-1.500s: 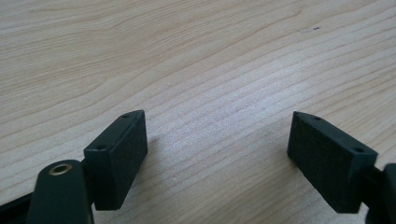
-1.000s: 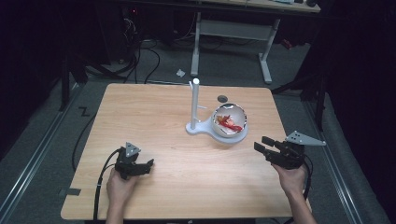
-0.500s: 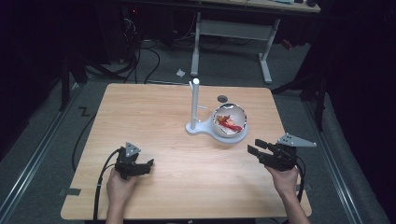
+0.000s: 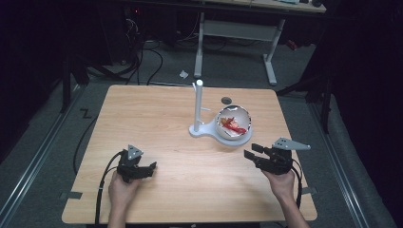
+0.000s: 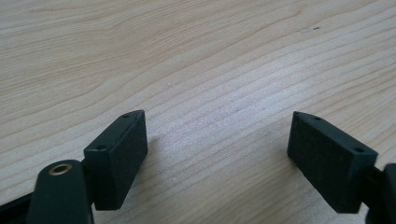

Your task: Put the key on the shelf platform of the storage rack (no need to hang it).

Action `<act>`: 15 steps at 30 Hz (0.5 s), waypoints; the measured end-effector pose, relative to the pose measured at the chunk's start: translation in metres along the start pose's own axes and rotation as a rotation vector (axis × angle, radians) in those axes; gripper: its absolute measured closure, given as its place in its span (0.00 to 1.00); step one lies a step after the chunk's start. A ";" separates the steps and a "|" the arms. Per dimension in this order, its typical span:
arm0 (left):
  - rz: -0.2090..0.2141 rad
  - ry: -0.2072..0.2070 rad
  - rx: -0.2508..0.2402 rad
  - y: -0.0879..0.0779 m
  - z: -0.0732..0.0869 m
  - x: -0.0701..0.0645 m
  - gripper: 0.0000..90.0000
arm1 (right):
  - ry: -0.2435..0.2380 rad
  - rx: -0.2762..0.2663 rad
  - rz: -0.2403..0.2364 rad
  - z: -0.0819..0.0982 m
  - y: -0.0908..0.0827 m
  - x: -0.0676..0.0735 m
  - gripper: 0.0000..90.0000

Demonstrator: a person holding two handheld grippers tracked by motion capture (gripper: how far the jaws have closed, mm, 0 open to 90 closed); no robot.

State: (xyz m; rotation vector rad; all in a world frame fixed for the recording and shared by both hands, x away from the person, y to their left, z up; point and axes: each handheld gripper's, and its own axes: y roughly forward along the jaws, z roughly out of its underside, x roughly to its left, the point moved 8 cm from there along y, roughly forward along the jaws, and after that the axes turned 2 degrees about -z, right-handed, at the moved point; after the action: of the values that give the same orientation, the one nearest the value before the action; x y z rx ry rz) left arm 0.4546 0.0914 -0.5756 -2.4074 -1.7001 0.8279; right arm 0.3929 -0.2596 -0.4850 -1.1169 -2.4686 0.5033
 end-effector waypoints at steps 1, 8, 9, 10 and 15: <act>0.000 0.000 0.000 0.000 0.000 0.000 0.23 | -0.001 -0.001 -0.003 0.000 0.001 0.001 0.56; 0.000 0.000 0.000 0.000 0.000 0.000 0.23 | -0.011 0.023 -0.017 0.006 0.014 0.006 0.56; 0.000 0.000 0.000 0.000 0.000 0.000 0.23 | -0.010 0.028 -0.021 0.008 0.016 0.007 0.56; 0.000 0.000 0.000 0.000 0.000 0.000 0.23 | -0.010 0.031 -0.024 0.009 0.018 0.007 0.56; 0.000 0.000 0.000 0.000 0.000 0.000 0.23 | -0.016 0.053 -0.031 0.016 0.028 0.011 0.57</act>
State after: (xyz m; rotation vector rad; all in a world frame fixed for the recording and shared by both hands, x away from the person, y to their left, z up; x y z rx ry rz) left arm 0.4546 0.0915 -0.5756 -2.4076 -1.7000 0.8275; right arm 0.3961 -0.2364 -0.5103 -1.0561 -2.4677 0.5678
